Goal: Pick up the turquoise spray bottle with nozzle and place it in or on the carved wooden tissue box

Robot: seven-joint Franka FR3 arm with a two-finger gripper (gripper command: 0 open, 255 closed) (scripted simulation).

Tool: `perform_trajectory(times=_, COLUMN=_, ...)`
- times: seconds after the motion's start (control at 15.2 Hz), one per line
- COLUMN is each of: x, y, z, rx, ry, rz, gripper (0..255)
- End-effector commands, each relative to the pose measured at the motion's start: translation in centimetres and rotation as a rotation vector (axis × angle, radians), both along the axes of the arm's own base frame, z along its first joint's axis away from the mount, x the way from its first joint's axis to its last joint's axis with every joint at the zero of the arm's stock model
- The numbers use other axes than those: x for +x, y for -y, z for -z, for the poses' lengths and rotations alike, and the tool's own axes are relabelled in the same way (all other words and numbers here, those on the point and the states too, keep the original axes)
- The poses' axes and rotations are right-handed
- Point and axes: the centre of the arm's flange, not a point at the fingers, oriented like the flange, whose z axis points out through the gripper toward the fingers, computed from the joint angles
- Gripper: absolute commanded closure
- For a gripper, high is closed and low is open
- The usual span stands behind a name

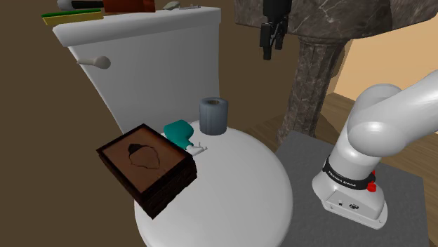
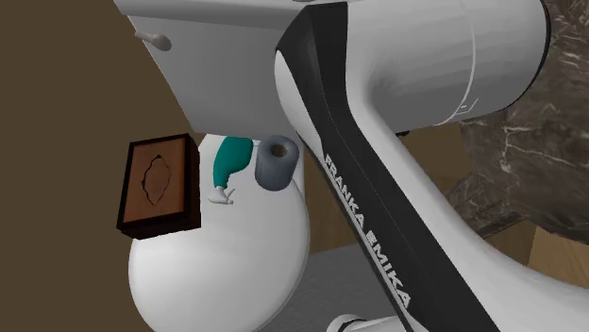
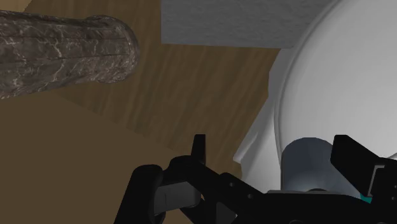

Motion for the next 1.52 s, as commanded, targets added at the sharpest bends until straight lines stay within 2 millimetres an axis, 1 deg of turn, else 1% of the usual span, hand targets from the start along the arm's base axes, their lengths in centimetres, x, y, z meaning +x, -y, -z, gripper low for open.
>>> perform_trajectory(times=0.0, x=0.0, y=0.0, z=0.0, rx=0.000, ry=0.000, rz=0.000, gripper=0)
perform_trajectory(times=1.45, x=12.7, y=-20.1, z=15.6, rx=0.083, ry=-0.057, rz=0.111, gripper=0)
